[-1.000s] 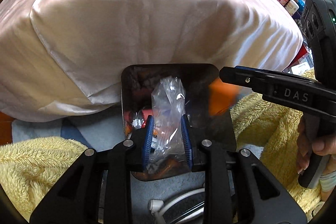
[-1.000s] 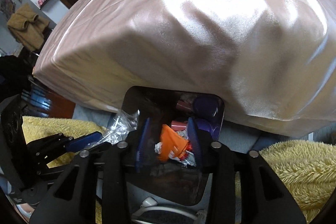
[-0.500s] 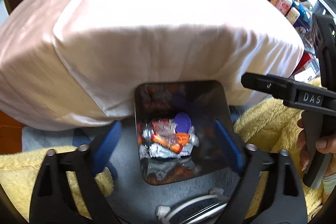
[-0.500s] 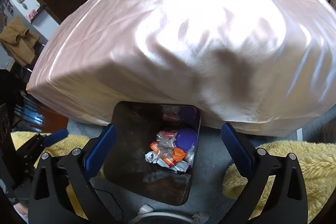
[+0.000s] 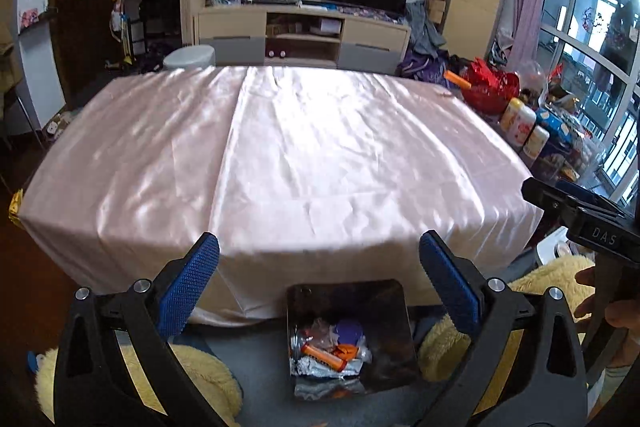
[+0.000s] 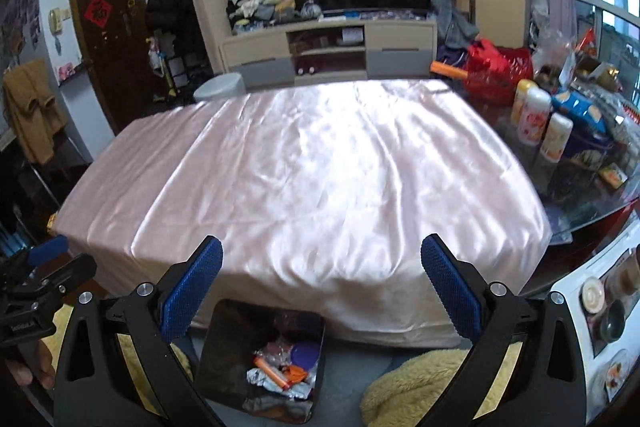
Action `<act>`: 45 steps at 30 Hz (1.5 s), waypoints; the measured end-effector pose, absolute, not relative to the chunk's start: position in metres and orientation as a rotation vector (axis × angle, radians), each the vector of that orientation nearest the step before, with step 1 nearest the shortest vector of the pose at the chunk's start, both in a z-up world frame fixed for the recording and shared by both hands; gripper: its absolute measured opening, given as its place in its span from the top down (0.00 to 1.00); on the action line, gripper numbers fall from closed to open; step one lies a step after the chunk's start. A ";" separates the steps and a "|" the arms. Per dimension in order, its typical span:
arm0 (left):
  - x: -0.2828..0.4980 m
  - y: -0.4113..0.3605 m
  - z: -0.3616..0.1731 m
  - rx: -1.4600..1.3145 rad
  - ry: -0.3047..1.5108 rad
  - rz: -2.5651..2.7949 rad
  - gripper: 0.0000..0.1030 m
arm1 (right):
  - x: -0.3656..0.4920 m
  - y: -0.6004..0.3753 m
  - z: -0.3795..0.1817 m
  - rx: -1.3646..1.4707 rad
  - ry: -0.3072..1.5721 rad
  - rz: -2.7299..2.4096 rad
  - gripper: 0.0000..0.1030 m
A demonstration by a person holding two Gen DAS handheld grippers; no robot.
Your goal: Collect trash
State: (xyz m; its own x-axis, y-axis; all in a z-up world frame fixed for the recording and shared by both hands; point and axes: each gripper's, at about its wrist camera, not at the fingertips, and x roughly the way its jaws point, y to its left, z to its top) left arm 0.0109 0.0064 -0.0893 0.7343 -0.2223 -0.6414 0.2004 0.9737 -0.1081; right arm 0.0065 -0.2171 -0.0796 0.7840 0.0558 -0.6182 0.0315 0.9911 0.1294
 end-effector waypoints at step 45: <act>-0.030 -0.010 0.021 0.000 0.447 -0.206 0.08 | -0.050 -0.209 0.021 0.078 0.436 -0.068 0.03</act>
State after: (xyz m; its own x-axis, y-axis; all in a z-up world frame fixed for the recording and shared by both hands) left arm -0.0295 -0.0103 0.0214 0.8813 -0.1979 -0.4292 0.1980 0.9792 -0.0450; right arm -0.0497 -0.2090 0.0206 0.9041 -0.0489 -0.4244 0.0826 0.9947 0.0612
